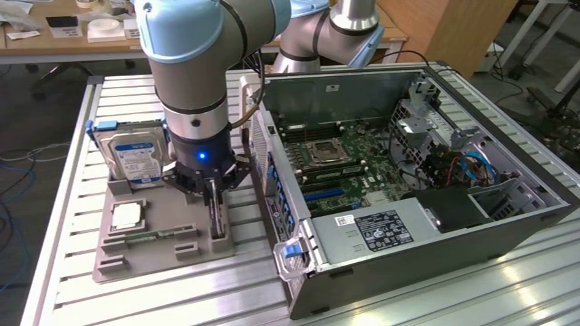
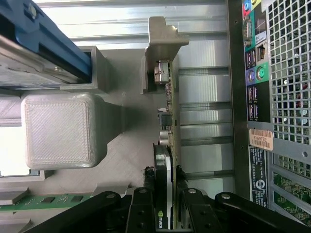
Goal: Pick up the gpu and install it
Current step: 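Pick up the gpu and move the gpu toward the slot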
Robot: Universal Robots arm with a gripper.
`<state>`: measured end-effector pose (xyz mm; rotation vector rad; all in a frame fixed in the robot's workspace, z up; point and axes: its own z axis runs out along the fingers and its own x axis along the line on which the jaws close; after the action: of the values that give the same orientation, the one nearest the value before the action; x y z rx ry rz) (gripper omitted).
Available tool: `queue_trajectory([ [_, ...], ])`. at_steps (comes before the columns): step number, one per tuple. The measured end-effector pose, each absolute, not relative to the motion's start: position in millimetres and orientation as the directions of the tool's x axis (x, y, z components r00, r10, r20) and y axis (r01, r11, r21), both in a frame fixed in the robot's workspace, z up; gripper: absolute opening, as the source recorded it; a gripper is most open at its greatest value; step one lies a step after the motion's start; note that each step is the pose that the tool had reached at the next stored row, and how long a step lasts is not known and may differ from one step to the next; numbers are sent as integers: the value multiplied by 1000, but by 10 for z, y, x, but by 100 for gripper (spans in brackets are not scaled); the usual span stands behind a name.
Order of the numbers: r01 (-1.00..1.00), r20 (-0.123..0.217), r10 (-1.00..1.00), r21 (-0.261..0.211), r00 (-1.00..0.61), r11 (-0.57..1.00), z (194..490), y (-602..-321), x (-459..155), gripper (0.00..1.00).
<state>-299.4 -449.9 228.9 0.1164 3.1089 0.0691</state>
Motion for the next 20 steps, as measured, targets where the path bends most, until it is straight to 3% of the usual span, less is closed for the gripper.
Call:
queue_trajectory([
  [20, 38, -28, 39, 46, -999, 998, 2336, -4499, -2994, 27],
])
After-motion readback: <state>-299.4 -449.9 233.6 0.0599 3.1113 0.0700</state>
